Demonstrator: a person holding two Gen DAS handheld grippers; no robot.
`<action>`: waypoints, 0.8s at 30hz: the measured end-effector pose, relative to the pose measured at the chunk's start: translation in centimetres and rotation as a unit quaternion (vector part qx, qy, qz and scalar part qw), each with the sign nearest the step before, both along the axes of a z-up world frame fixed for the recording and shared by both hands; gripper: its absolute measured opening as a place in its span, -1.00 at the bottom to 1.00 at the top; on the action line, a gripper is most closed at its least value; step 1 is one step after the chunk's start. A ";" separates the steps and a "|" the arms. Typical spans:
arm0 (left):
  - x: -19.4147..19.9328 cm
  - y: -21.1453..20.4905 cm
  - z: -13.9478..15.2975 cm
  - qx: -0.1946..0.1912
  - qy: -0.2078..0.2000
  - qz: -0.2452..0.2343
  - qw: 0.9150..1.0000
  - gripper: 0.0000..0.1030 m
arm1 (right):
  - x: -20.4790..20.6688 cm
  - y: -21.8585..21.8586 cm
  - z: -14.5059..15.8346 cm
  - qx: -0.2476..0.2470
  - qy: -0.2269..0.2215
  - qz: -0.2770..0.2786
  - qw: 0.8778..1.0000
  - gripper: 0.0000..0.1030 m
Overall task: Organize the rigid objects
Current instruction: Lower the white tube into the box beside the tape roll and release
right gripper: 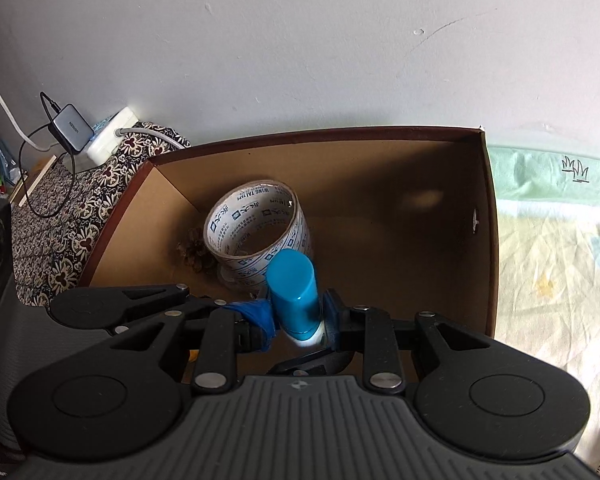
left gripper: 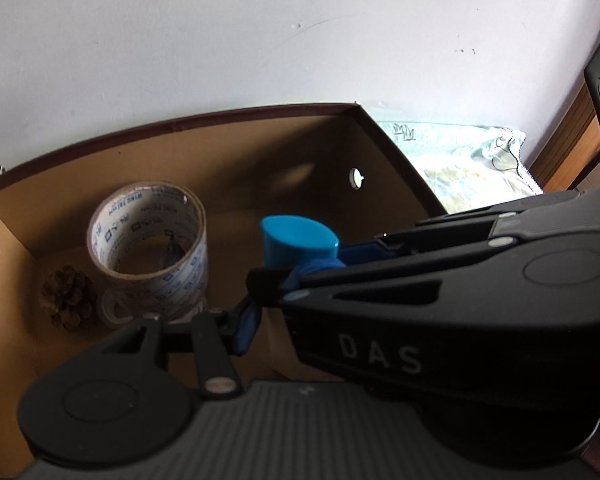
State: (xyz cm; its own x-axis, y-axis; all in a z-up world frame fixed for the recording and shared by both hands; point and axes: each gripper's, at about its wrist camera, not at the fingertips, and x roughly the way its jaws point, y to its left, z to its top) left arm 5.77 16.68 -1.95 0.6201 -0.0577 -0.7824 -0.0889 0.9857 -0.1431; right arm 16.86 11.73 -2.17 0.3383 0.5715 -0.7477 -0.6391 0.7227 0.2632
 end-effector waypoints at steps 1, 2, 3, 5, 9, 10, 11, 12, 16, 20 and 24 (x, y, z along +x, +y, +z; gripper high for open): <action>0.2 0.1 -0.1 0.004 0.003 0.000 1.000 -0.28 | 0.2 0.1 -0.1 -0.001 0.002 -0.002 1.000 -0.82; 0.5 0.1 -0.3 0.007 0.007 0.000 1.000 -0.25 | 0.4 0.2 -0.2 -0.003 0.002 -0.004 1.000 -0.82; 0.7 0.2 -0.4 0.009 0.013 0.000 1.000 -0.26 | 0.5 0.3 -0.3 -0.005 0.002 -0.006 1.000 -0.82; 1.2 0.4 -0.7 0.018 0.022 0.004 1.000 -0.27 | 0.9 0.5 -0.8 -0.009 0.006 -0.014 1.000 -0.82; 1.7 0.9 -1.3 0.044 0.036 0.016 0.998 -0.27 | 1.8 0.3 -1.5 0.000 0.027 -0.028 0.999 -0.84; 1.8 1.1 -1.4 0.051 0.039 0.019 0.998 -0.27 | 1.9 0.3 -1.6 0.005 0.030 -0.028 0.999 -0.85; 1.9 1.3 -1.5 0.054 0.042 0.022 0.997 -0.27 | 1.8 0.5 -1.7 0.004 0.026 -0.030 0.999 -0.86; 1.9 1.5 -1.7 0.050 0.047 0.024 0.997 -0.26 | 1.7 0.7 -1.8 -0.002 0.018 -0.029 0.999 -0.86; 1.9 1.8 -2.5 0.042 0.068 0.031 0.996 -0.24 | 1.5 1.5 -2.7 -0.020 0.002 -0.030 0.999 -0.86; 2.0 1.8 -2.6 0.055 0.064 0.039 0.996 -0.23 | 1.6 1.1 -2.8 -0.011 -0.001 -0.035 0.999 -0.88; 2.1 1.8 -2.7 0.060 0.062 0.045 0.995 -0.17 | 1.7 0.9 -2.9 -0.009 -0.005 -0.037 0.999 -0.84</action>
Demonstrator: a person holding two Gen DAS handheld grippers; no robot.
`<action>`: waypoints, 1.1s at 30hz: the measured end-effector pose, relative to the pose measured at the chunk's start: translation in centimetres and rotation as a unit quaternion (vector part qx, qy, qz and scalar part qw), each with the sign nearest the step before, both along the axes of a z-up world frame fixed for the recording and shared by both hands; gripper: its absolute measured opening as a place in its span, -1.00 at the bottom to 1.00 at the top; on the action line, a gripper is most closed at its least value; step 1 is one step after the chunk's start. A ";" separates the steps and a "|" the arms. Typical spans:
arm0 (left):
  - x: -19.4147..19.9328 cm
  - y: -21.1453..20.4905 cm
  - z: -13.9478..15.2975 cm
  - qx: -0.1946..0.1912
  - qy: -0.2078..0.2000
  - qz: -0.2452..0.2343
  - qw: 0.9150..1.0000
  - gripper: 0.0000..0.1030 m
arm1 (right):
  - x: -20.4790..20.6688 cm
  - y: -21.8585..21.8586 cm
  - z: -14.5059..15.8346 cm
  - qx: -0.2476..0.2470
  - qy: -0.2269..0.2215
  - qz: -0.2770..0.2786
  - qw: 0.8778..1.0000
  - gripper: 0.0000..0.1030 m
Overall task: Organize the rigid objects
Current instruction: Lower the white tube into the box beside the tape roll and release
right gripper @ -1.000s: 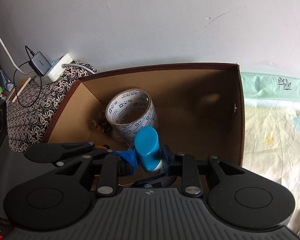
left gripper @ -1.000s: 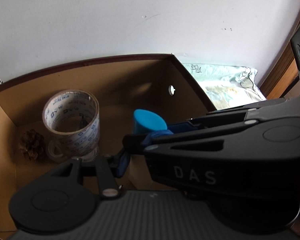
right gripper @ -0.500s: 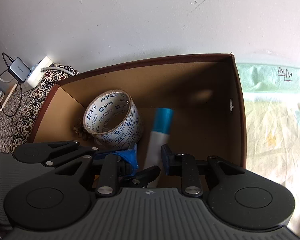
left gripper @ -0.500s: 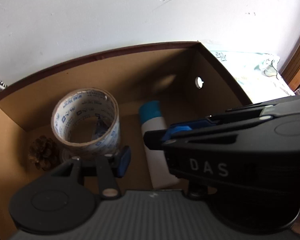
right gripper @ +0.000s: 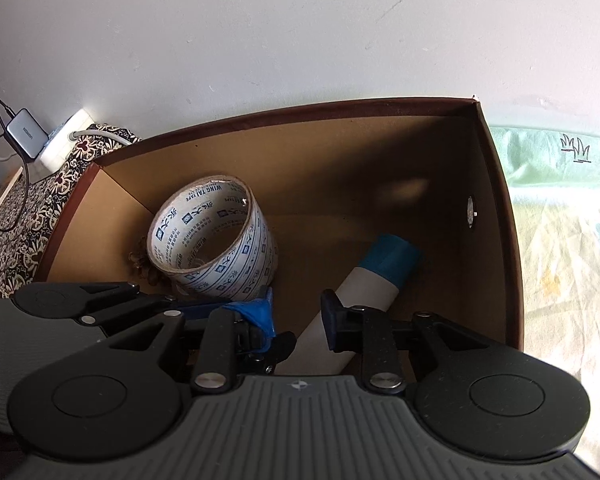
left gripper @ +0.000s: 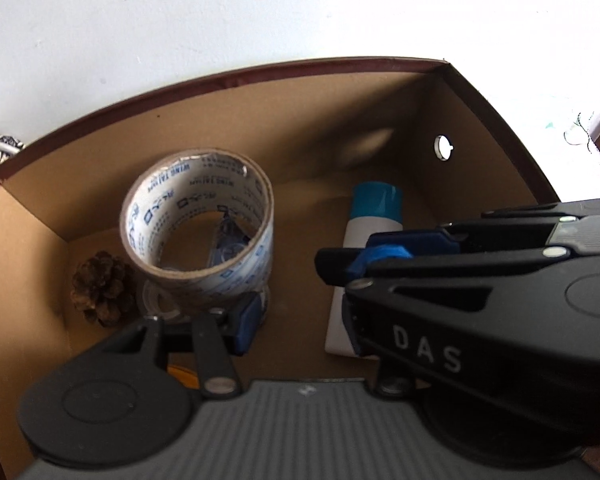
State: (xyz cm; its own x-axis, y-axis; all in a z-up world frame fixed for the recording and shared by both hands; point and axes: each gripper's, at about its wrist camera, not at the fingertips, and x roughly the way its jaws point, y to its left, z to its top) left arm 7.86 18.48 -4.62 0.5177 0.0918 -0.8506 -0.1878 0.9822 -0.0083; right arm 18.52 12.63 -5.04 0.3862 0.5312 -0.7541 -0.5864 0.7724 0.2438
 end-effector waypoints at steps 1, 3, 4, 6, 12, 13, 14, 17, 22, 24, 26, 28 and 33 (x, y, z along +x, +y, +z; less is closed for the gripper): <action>0.0 0.0 0.0 0.001 -0.002 0.000 1.000 -0.17 | 0.0 0.0 0.0 0.001 -0.001 -0.001 1.000 -0.84; 0.0 -0.2 -0.1 0.006 -0.004 0.002 1.000 -0.16 | -0.1 -0.2 0.0 0.003 -0.003 -0.001 1.000 -0.84; 0.0 -0.2 -0.1 0.009 -0.006 0.003 1.000 -0.16 | -0.1 -0.3 0.0 0.004 -0.003 -0.002 1.000 -0.84; 0.0 -0.3 -0.1 0.016 -0.010 0.004 1.000 -0.16 | -0.1 -0.3 0.0 0.007 -0.005 -0.004 1.000 -0.84; -0.1 -0.6 -0.2 0.035 -0.018 0.012 0.999 -0.14 | -0.2 -0.6 0.0 0.015 -0.008 -0.007 1.000 -0.84; 0.0 -0.6 -0.2 0.034 -0.019 0.014 0.999 -0.14 | -0.3 -0.7 0.0 0.016 -0.010 -0.009 1.000 -0.84; 0.0 -0.5 -0.2 0.033 -0.020 0.015 0.999 -0.14 | -0.4 -0.7 0.0 0.017 -0.011 -0.011 1.000 -0.84; 0.1 -0.6 -0.2 0.039 -0.018 0.017 0.999 -0.13 | -0.4 -0.8 0.0 0.018 -0.016 -0.016 1.000 -0.84; 0.0 -1.0 -0.4 0.055 -0.020 0.024 0.998 -0.12 | -0.5 -0.9 0.1 0.019 -0.020 -0.014 1.000 -0.84; 0.0 -1.1 -0.5 0.061 -0.020 0.031 0.997 -0.11 | -0.6 -0.9 0.1 0.020 -0.023 -0.013 0.999 -0.85; 0.0 -1.1 -0.6 0.064 -0.020 0.032 0.997 -0.11 | -0.6 -0.9 0.1 0.019 -0.024 -0.013 0.999 -0.85; 0.1 -1.1 -0.7 0.065 -0.020 0.032 0.997 -0.10 | -0.7 -0.9 0.1 0.019 -0.025 -0.014 0.999 -0.85; 0.0 -1.1 -0.8 0.073 -0.020 0.043 0.996 -0.08 | -0.8 -0.8 0.0 0.018 -0.029 -0.019 0.999 -0.85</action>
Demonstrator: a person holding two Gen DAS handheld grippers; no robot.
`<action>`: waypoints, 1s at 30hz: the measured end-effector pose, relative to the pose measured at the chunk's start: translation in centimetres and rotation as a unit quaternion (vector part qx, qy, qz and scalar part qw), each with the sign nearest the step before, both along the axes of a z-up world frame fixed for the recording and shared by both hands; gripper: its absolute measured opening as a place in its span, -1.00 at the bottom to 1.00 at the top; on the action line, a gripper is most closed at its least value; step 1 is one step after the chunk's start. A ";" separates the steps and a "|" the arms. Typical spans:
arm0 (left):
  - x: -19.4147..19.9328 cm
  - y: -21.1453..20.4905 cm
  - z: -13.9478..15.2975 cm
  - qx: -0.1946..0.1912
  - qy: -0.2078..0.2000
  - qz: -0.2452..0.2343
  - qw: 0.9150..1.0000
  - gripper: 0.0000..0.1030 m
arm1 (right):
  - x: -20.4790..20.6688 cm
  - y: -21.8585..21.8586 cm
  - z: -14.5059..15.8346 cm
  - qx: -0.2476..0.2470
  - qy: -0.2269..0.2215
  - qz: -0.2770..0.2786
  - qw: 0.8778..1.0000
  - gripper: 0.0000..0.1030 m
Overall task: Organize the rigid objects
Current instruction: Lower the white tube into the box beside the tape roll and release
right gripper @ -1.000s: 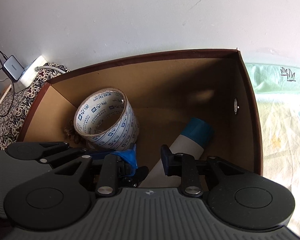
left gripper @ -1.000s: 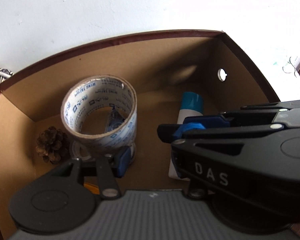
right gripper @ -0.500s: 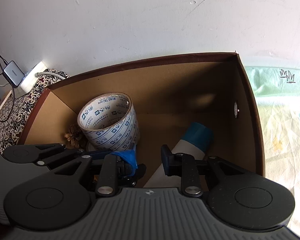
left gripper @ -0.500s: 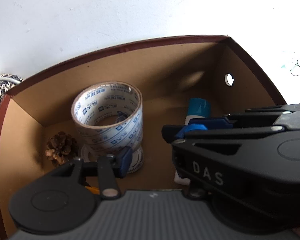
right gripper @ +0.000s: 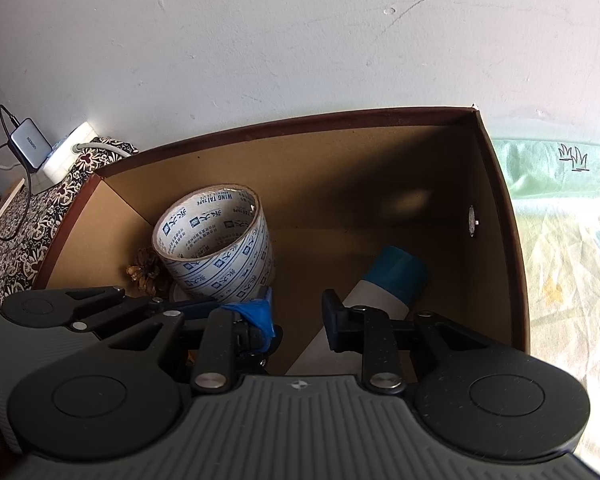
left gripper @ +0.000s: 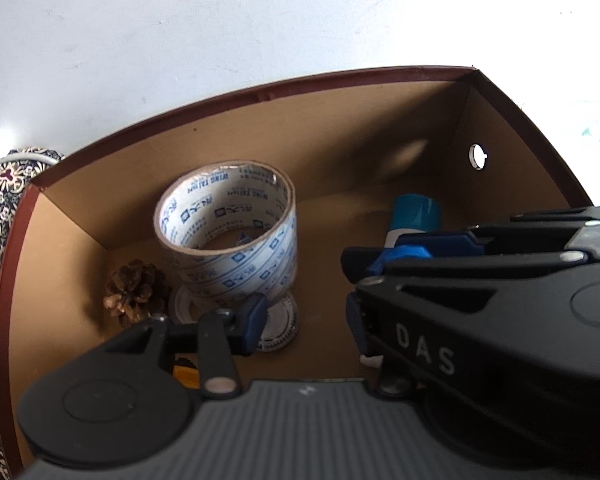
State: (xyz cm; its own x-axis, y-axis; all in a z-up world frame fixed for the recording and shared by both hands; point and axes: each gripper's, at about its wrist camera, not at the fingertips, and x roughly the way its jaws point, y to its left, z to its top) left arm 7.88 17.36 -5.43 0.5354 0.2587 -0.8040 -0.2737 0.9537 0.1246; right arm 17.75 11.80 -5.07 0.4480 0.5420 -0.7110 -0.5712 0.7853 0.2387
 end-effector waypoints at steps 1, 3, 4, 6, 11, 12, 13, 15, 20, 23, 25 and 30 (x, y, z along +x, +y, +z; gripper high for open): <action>0.0 0.0 0.0 0.000 0.000 0.001 1.000 -0.08 | 0.0 0.0 0.0 -0.001 -0.001 -0.001 1.000 -0.85; 0.1 -0.1 0.0 0.002 0.002 0.001 1.000 -0.08 | 0.0 0.0 0.0 -0.001 -0.002 -0.003 1.000 -0.85; 0.2 -0.1 -0.1 0.003 0.003 0.001 1.000 -0.08 | 0.0 0.1 0.0 -0.001 -0.002 -0.003 1.000 -0.85; 0.2 -0.1 -0.1 0.004 0.003 0.001 1.000 -0.07 | 0.0 0.1 0.0 -0.002 -0.001 -0.003 1.000 -0.85; 0.2 -0.1 -0.1 0.005 0.004 0.002 1.000 -0.06 | 0.1 0.2 -0.1 -0.004 0.000 -0.003 1.000 -0.82; 0.2 -0.1 -0.1 0.005 0.004 0.001 1.000 -0.04 | 0.1 0.2 -0.1 -0.004 0.000 -0.002 1.000 -0.82; 0.2 -0.1 -0.1 0.005 0.004 0.002 1.000 -0.03 | 0.1 0.3 -0.1 -0.004 0.000 -0.002 1.000 -0.82; 0.2 -0.1 -0.1 0.005 0.004 0.002 1.000 0.01 | 0.1 0.3 -0.1 -0.004 0.000 -0.002 1.000 -0.82; 0.1 -0.1 -0.1 0.006 0.005 0.001 1.000 0.05 | 0.1 0.3 -0.1 -0.005 0.003 0.000 1.000 -0.81; 0.1 -0.1 -0.1 0.006 0.005 0.001 1.000 0.06 | 0.1 0.3 -0.1 -0.005 0.005 0.002 1.000 -0.81; 0.2 -0.1 -0.1 0.006 0.005 0.001 1.000 0.07 | 0.1 0.3 -0.1 -0.005 0.005 0.002 1.000 -0.81; 0.2 -0.1 -0.2 0.007 0.007 0.001 1.000 0.07 | 0.1 0.3 -0.1 -0.005 0.006 0.004 1.000 -0.80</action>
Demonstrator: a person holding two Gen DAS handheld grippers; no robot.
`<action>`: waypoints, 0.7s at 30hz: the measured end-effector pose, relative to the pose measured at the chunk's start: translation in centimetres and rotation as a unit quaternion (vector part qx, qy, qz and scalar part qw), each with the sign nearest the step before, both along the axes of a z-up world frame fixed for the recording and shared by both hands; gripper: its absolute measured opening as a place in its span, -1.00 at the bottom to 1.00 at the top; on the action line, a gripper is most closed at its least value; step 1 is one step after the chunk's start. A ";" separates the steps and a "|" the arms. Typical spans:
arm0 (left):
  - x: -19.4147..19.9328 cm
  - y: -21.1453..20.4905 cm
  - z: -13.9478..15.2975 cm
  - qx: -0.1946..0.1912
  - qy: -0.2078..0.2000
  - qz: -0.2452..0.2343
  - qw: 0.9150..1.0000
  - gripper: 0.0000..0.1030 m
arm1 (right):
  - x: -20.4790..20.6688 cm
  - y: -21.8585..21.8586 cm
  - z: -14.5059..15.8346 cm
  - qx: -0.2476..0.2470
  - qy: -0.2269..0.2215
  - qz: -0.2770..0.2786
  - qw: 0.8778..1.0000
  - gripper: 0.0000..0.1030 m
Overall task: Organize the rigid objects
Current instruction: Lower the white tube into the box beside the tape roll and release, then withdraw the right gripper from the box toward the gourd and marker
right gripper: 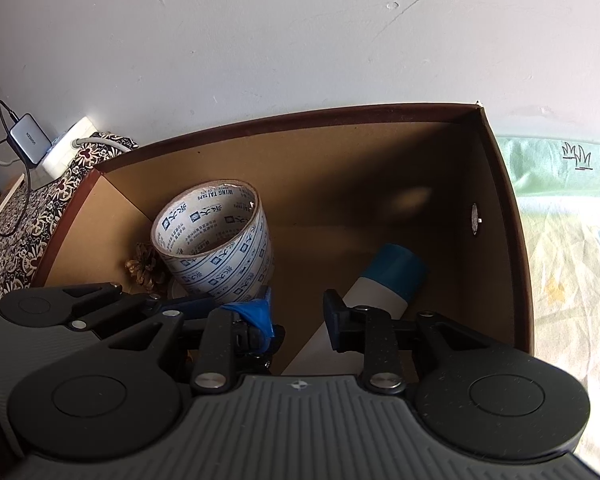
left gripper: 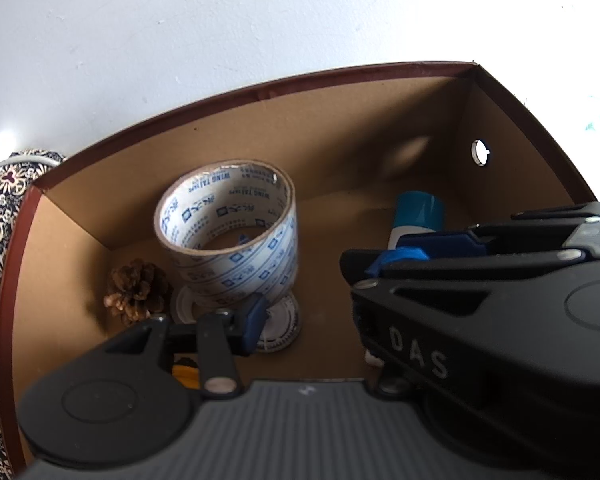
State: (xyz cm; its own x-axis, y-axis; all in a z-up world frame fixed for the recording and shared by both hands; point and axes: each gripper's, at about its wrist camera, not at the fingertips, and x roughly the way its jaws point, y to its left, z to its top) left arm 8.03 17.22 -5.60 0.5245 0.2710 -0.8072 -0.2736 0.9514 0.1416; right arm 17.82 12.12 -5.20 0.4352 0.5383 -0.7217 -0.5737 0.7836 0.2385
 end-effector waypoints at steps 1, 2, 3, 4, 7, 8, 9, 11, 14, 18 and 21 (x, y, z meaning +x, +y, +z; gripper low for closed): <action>0.0 0.0 0.0 0.000 0.000 0.000 1.000 0.07 | 0.0 0.0 0.0 0.000 0.000 0.001 1.000 -0.80; 0.0 0.0 0.0 0.001 0.001 0.000 1.000 0.07 | 0.0 0.0 0.0 0.000 0.000 0.001 1.000 -0.79; 0.0 0.0 0.0 0.001 0.001 0.000 1.000 0.07 | 0.0 0.0 0.0 -0.001 0.000 0.001 1.000 -0.78; 0.0 0.0 0.0 0.000 0.001 0.000 1.000 0.08 | 0.0 0.0 0.0 -0.001 0.000 0.001 1.000 -0.77; 0.0 0.0 -0.1 0.000 0.002 -0.001 1.000 0.09 | 0.0 0.0 0.0 -0.001 0.000 0.001 1.000 -0.77; 0.0 0.0 0.0 0.000 0.002 -0.001 1.000 0.10 | 0.1 0.0 0.0 -0.001 0.000 0.002 1.000 -0.77; 0.0 0.0 0.0 0.000 0.002 -0.001 1.000 0.10 | 0.0 0.0 0.0 -0.001 0.001 0.002 1.000 -0.77; 0.0 0.0 0.0 0.000 0.002 -0.001 1.000 0.11 | 0.1 0.0 0.0 -0.001 0.001 0.002 1.000 -0.77; 0.0 0.0 0.0 -0.001 0.002 -0.001 1.000 0.14 | 0.0 0.0 0.0 -0.001 0.000 0.002 1.000 -0.77; 0.0 0.0 0.0 -0.002 0.001 0.000 1.000 0.15 | 0.1 0.0 0.0 -0.001 0.001 0.002 1.000 -0.77; 0.0 0.0 -0.1 -0.002 0.000 0.001 1.000 0.15 | 0.1 0.0 -0.1 -0.001 0.001 0.003 1.000 -0.76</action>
State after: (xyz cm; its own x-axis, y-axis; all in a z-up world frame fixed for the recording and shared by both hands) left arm 8.01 17.25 -5.66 0.5241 0.2686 -0.8082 -0.2747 0.9516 0.1380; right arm 17.88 12.13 -5.28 0.4306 0.5392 -0.7237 -0.5776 0.7808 0.2381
